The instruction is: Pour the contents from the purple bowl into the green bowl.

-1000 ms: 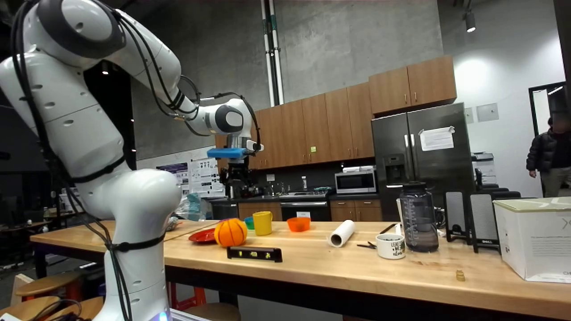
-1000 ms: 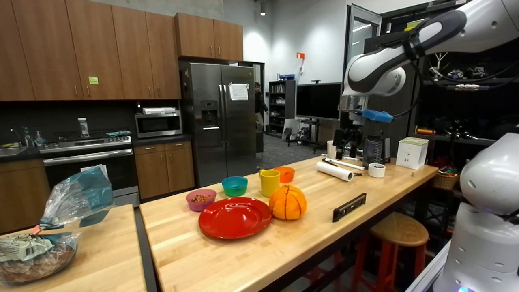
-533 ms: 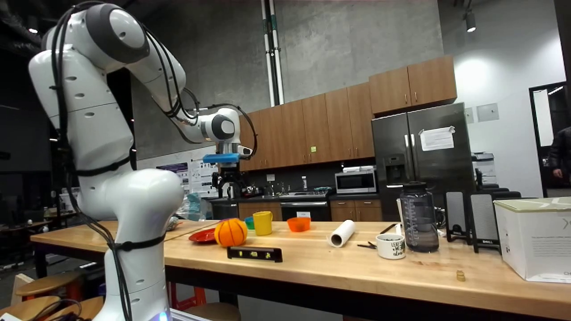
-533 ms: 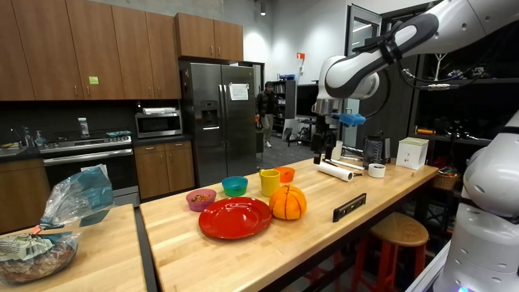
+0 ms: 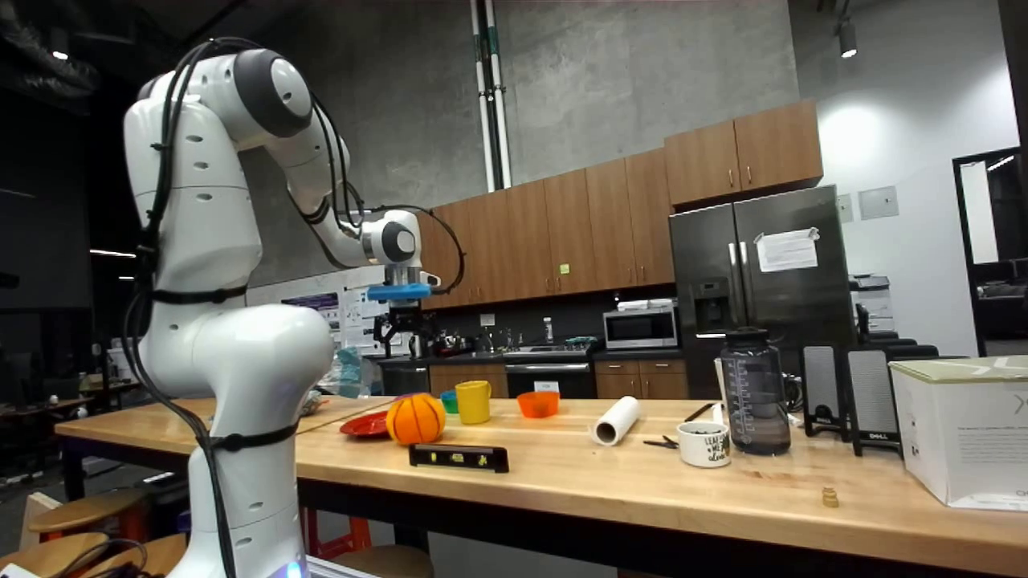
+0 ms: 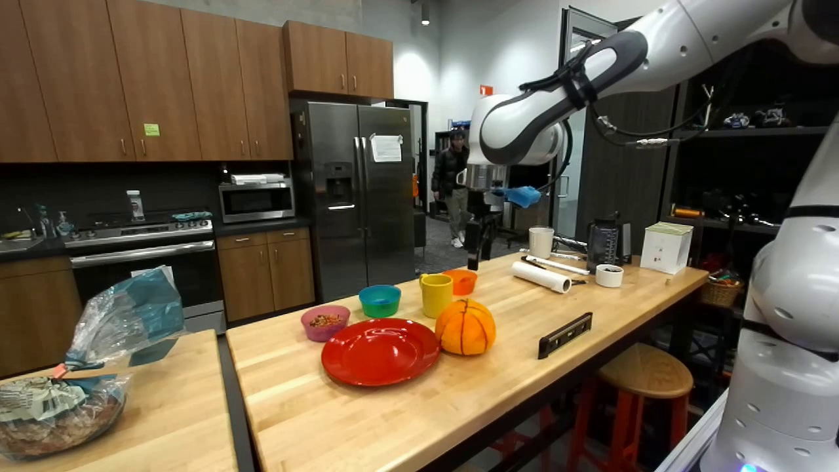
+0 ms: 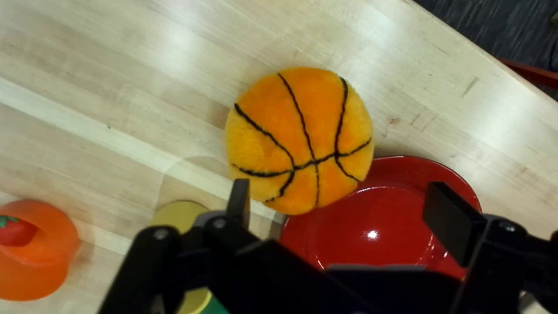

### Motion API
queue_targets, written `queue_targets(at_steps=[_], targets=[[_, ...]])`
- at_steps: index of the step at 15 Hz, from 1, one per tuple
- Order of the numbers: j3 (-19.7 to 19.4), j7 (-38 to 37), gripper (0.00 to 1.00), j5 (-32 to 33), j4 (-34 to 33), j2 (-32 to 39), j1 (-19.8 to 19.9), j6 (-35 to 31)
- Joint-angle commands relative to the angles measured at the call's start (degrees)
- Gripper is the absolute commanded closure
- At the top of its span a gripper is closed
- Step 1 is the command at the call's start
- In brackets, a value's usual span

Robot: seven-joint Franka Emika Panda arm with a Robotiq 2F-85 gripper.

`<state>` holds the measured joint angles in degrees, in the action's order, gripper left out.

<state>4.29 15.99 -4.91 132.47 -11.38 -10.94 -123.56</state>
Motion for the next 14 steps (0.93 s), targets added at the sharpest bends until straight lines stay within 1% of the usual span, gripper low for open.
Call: queue_targets(at_steps=[1,2,5,14], targets=[[1.05,5.17,0.0,-1.54,-5.51,4.63,-0.55,0.81],[1.42,1.99,0.0,-0.16,-2.61,2.42,0.26,0.15],[1.94,3.38,0.0,-0.25,-4.58,4.3,0.17,0.2],[1.93,3.79,0.0,-0.25,-4.75,4.46,0.18,0.2]])
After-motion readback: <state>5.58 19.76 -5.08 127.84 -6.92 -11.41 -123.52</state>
